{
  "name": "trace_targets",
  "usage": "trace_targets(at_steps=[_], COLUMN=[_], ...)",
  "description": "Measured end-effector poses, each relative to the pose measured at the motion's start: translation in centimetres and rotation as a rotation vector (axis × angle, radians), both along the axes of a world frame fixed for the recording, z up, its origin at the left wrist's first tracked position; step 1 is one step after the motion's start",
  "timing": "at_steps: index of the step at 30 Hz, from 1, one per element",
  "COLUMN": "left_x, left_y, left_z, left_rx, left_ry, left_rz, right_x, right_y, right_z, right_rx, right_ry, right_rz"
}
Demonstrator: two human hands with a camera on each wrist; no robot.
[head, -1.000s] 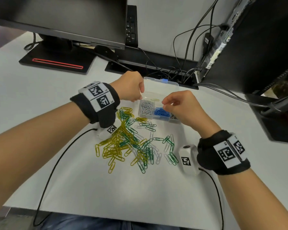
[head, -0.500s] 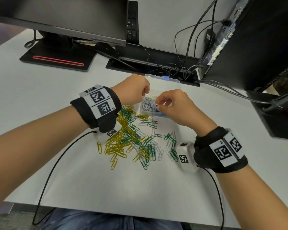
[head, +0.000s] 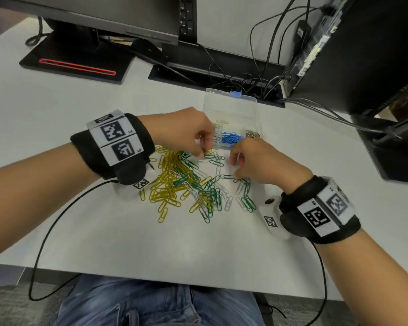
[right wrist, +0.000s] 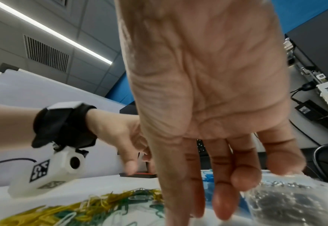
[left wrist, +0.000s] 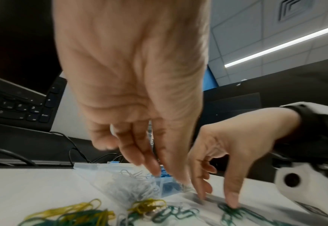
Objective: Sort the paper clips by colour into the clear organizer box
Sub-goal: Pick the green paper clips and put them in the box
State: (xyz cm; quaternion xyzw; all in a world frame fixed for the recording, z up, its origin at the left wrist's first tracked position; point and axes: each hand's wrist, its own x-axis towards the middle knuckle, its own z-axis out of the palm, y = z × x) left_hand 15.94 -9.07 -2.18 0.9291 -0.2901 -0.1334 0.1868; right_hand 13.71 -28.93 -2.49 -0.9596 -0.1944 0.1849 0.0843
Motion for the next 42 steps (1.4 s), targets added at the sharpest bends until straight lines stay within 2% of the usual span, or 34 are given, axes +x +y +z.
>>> trace_targets(at_steps=[2, 5, 10, 13, 19, 22, 24, 28, 31, 34, 39, 42], left_x=[-1.0, -1.7, -1.4, -1.0, -1.0, -1.0, -1.0, -1.0, -1.1, -1.0, 0.9, 2.2], left_y=[0.2, 0.3, 1.4, 1.7, -0.2, -1.0, -1.3, -1.4, -1.0, -0.4, 0.6, 0.2], left_z=[-0.2, -1.0, -1.4, -1.2, -1.8, -2.3, -2.4, -2.6, -2.4, -1.5, 0.4, 0.9], left_rx=[0.063, 0.179, 0.225, 0.160, 0.179, 0.177, 0.184, 0.187, 0.176, 0.102, -0.100, -0.197], left_ry=[0.108, 0.157, 0.106, 0.048, 0.032, 0.050, 0.040, 0.044, 0.047, 0.016, -0.159, -0.137], left_rz=[-0.090, -0.142, -0.088, -0.054, -0.136, -0.153, -0.170, -0.188, -0.178, -0.110, 0.140, 0.295], right_x=[0.0, -0.2, 0.1, 0.0, 0.2, 0.1, 0.2, 1.0, 1.1, 1.5, 1.4, 1.1], right_y=[0.4, 1.2, 0.9, 1.5, 2.7, 2.6, 2.2, 1.8, 2.5, 3.6, 4.8, 4.7], right_z=[-0.1, -0.6, -0.7, -0.5, -1.0, -0.8, -0.7, -0.1, 0.0, -0.7, -1.5, -1.5], right_rx=[0.005, -0.044, -0.085, 0.007, 0.024, -0.021, -0.018, 0.160, 0.203, 0.178, 0.040, 0.004], right_ry=[0.032, 0.046, 0.033, 0.004, 0.056, 0.081, 0.032, -0.083, -0.075, -0.096, -0.152, -0.142], right_rz=[0.025, 0.086, 0.089, 0.132, 0.199, 0.175, 0.134, -0.090, -0.141, -0.155, -0.117, -0.103])
